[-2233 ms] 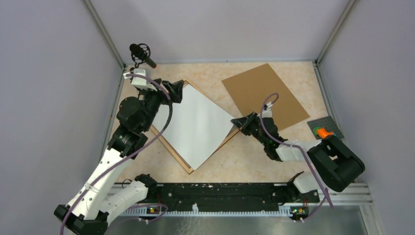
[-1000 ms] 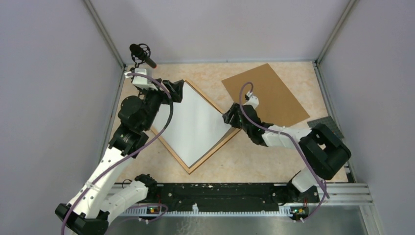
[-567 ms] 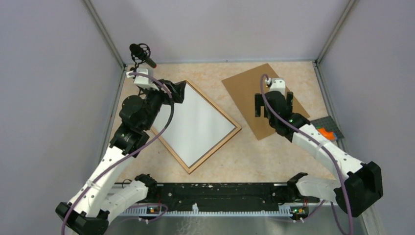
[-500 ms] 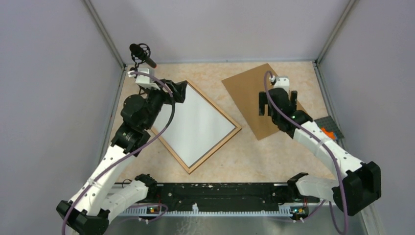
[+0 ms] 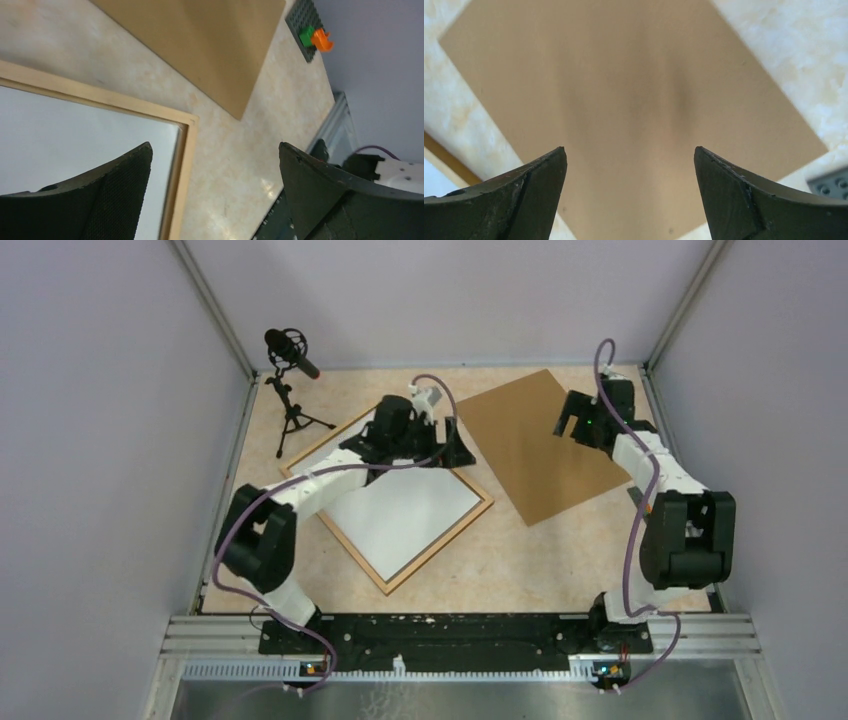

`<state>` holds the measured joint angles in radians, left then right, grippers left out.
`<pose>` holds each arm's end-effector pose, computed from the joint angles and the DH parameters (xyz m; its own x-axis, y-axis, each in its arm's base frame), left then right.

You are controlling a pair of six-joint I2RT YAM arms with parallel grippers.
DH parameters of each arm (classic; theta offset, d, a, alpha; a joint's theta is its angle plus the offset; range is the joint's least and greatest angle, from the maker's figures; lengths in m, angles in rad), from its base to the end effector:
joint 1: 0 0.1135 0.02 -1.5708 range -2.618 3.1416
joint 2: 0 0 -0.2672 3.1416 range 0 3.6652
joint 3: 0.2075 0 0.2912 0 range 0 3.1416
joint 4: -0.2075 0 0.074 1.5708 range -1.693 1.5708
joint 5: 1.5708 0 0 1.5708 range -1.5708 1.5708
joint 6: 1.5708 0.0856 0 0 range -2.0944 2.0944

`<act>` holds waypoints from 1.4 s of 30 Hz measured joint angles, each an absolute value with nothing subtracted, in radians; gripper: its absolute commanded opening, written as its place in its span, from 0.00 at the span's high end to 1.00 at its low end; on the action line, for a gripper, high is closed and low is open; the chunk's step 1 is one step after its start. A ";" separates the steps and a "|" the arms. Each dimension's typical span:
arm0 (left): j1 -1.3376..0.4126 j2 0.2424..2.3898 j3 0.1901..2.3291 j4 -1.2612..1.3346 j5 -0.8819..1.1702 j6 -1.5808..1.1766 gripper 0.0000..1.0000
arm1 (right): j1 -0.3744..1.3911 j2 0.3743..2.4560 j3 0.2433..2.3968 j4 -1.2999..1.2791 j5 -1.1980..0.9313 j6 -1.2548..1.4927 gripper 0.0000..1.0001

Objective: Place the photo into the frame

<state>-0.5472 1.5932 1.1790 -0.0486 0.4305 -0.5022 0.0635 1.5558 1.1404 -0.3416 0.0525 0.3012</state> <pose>0.3630 -0.2630 0.2531 -0.7153 -0.0764 -0.6946 0.5105 0.6217 -0.5940 0.4163 0.0220 0.2110 -0.6620 0.2548 -0.7049 0.1792 0.9670 0.1812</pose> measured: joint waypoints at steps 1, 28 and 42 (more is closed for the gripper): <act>-0.558 1.640 1.182 -0.046 0.473 -0.538 0.02 | 0.026 1.575 1.148 -0.318 0.023 0.315 0.05; -0.999 2.171 1.667 -0.385 -0.063 -1.195 0.02 | -0.138 2.012 1.495 -0.376 -0.105 0.059 0.01; -1.023 2.216 1.657 -0.237 -0.276 -1.159 0.01 | -0.154 2.089 1.516 -0.402 -0.051 0.087 0.01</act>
<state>-1.0229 2.2162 1.6573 -0.2371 -0.2756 -1.1587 -0.1535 2.0892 1.5162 -0.4023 -0.0505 0.0868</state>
